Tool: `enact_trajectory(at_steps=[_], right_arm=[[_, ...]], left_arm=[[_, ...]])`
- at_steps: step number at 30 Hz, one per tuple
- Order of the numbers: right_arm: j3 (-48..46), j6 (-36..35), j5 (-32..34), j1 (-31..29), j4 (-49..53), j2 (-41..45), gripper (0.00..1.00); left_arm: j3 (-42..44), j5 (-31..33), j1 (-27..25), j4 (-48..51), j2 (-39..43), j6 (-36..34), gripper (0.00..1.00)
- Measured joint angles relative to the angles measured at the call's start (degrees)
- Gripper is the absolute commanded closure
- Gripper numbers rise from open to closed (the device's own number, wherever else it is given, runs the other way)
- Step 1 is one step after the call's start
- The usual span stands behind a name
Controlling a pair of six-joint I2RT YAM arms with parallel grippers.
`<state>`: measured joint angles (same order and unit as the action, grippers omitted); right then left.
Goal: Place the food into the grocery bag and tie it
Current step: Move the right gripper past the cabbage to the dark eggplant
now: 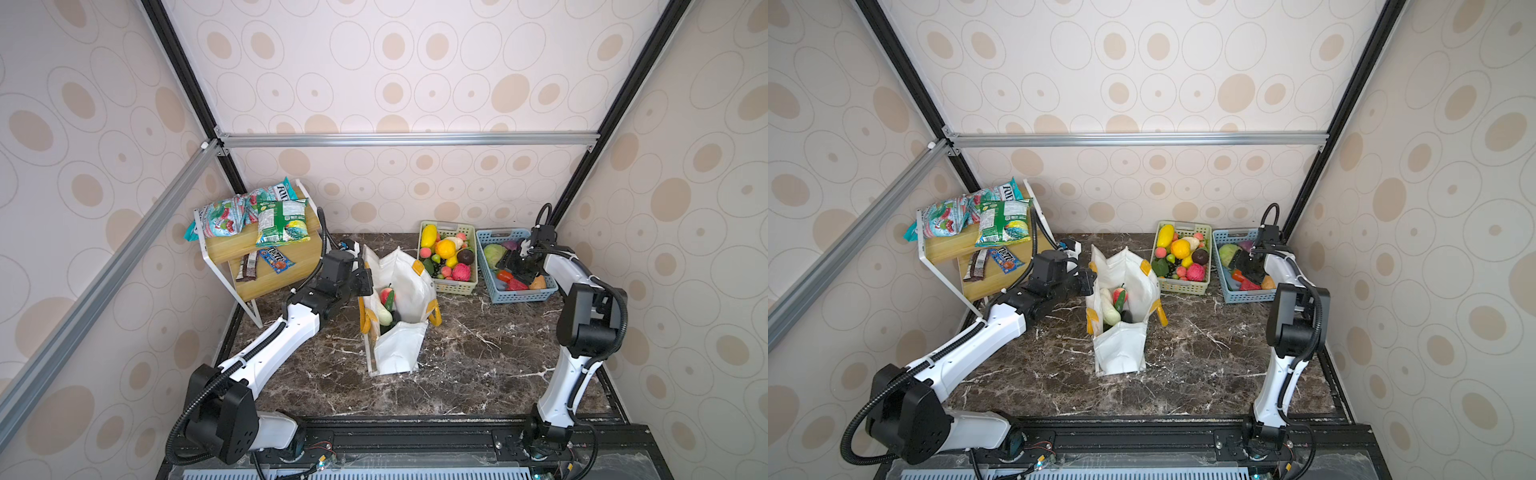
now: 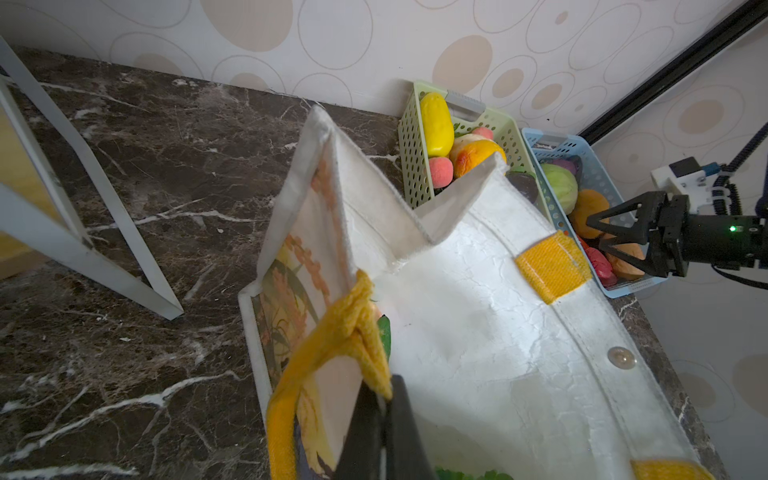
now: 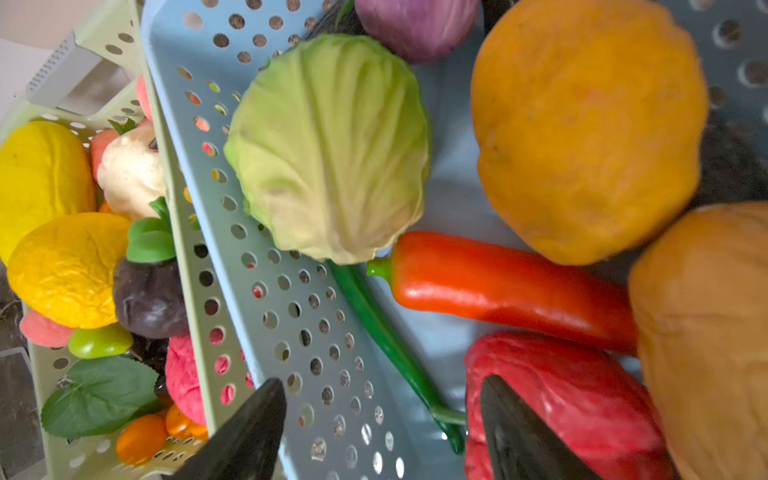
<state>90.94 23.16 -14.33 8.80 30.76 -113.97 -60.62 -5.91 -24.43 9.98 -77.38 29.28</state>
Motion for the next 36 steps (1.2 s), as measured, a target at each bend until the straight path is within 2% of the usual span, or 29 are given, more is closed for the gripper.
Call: enact_trajectory(at_steps=[17,23,29,36], right_arm=[[-10.4,-0.63,0.72,-0.04,-0.46,6.64,0.26],[-21.2,1.16,-0.09,-0.74,-3.69,14.43,0.26],[-30.75,4.09,0.39,-5.11,-6.93,21.53,0.26],[-33.86,6.1,4.15,-5.9,-5.46,26.27,0.22]], left_arm=[[1.36,-0.13,0.07,-0.24,1.55,-0.02,1.0],[1.84,-0.2,0.07,-1.01,1.55,0.0,1.0],[1.99,-0.44,0.07,-1.38,1.55,0.0,1.0],[1.99,-0.44,0.07,-1.4,1.53,0.0,1.0]])
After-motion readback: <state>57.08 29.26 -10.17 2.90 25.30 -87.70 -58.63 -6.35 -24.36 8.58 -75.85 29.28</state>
